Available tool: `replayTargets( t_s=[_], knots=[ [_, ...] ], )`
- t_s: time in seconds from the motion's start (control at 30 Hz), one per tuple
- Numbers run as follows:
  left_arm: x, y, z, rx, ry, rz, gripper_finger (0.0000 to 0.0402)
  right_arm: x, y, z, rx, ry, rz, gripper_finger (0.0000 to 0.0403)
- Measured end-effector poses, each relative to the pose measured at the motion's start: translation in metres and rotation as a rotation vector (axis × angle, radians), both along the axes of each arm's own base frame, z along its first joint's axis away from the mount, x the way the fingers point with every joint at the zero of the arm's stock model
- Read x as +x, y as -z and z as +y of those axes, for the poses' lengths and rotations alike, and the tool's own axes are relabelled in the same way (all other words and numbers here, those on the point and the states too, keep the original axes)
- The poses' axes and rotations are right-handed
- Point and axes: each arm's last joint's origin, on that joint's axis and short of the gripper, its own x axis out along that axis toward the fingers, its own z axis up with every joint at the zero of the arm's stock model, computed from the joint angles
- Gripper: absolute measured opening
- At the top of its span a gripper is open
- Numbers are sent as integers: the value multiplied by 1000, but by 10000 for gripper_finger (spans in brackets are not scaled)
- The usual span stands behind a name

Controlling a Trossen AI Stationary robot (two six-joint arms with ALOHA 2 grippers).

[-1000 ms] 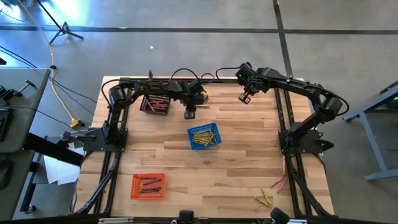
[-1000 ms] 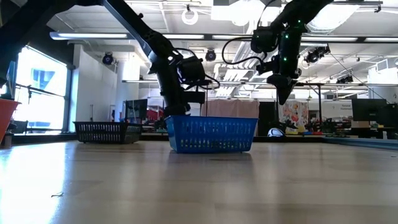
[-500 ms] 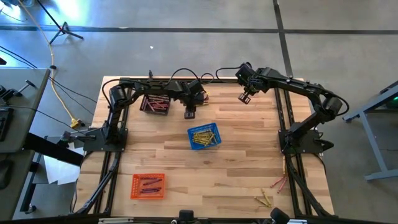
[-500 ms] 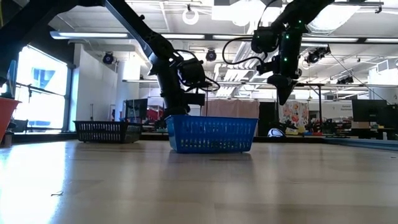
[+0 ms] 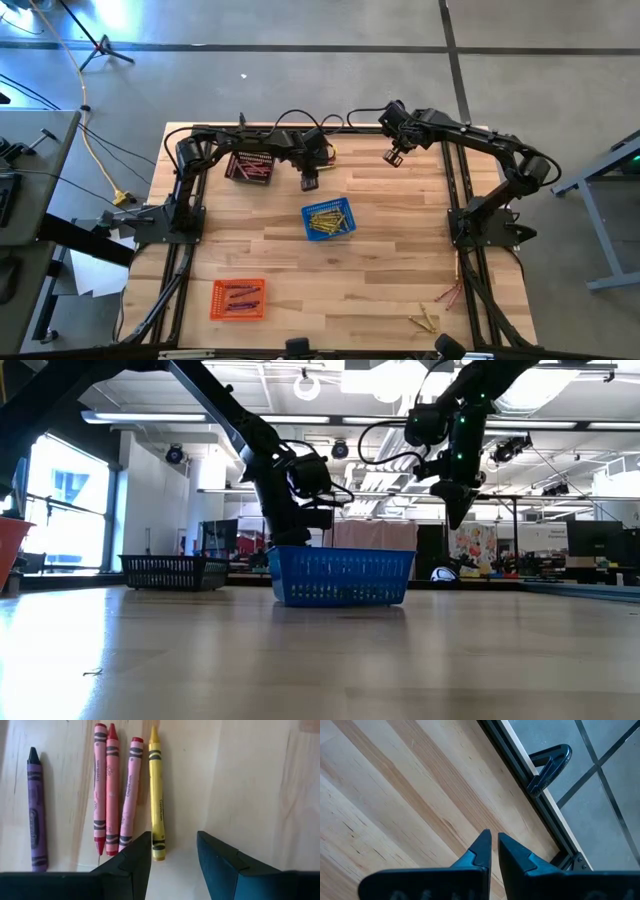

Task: Sort crayons
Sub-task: Put the yellow crayon into the blue basket

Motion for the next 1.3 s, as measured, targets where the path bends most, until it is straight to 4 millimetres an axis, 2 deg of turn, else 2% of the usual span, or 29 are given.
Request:
replayTargets(
  t_s=[0.2, 0.33, 0.53, 0.73, 0.9, 1.07, 1.3],
  knots=[
    [-7, 3, -5, -87, -75, 69, 129, 0, 0, 0, 0, 0, 0, 16],
    [-11, 15, -9, -134, -46, 137, 102, 0, 0, 0, 0, 0, 0, 16],
    [-6, 15, -6, -127, -71, 110, 81, 1, 0, 0, 0, -2, -7, 16],
    [-1, 8, -5, -125, -69, 109, 89, 1, 0, 0, 1, -3, -13, 16],
    [3, 4, -13, -143, -11, 148, 103, 1, 0, 0, 2, -4, -17, 16],
    [10, -1, -19, -161, 90, 123, 118, 1, 0, 0, 11, -8, -25, 16],
    [16, -3, -17, -133, 102, 55, 130, 2, 0, 0, 24, -13, -35, 16]
  ],
)
